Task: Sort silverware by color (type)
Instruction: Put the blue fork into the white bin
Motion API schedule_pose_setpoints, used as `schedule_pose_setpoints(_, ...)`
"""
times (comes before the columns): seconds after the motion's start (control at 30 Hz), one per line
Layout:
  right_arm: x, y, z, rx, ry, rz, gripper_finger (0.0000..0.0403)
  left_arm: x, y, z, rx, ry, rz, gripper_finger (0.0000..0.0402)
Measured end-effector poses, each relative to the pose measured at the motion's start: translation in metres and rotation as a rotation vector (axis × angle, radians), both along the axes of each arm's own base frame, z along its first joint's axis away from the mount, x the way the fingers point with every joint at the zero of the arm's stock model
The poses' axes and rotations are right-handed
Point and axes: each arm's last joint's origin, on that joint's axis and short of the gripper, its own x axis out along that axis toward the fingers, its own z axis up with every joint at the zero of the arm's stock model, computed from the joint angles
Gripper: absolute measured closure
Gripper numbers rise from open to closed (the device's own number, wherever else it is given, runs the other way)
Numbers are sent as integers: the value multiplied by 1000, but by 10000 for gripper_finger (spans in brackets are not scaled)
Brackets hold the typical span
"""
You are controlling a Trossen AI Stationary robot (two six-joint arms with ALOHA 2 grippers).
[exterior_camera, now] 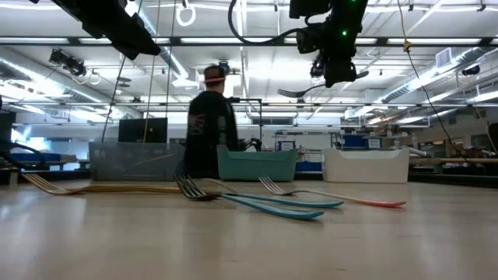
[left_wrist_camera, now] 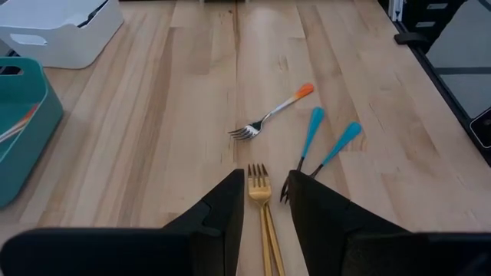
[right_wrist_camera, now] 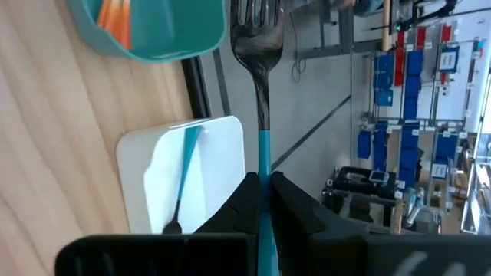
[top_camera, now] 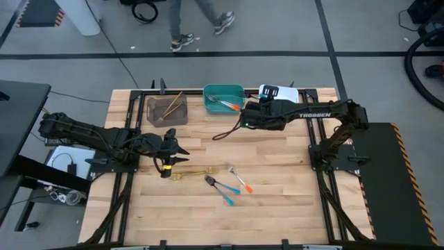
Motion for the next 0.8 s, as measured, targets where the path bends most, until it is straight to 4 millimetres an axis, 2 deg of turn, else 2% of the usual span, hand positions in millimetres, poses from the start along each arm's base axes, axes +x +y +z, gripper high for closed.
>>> schedule_pose_setpoints(0.33,-4,-14,9,10,-25,3,378,0,0,0,-2,0,1,290)
schedule_pose_setpoints(0.8,-9,-25,11,7,-36,-22,379,0,0,-1,-5,6,4,290)
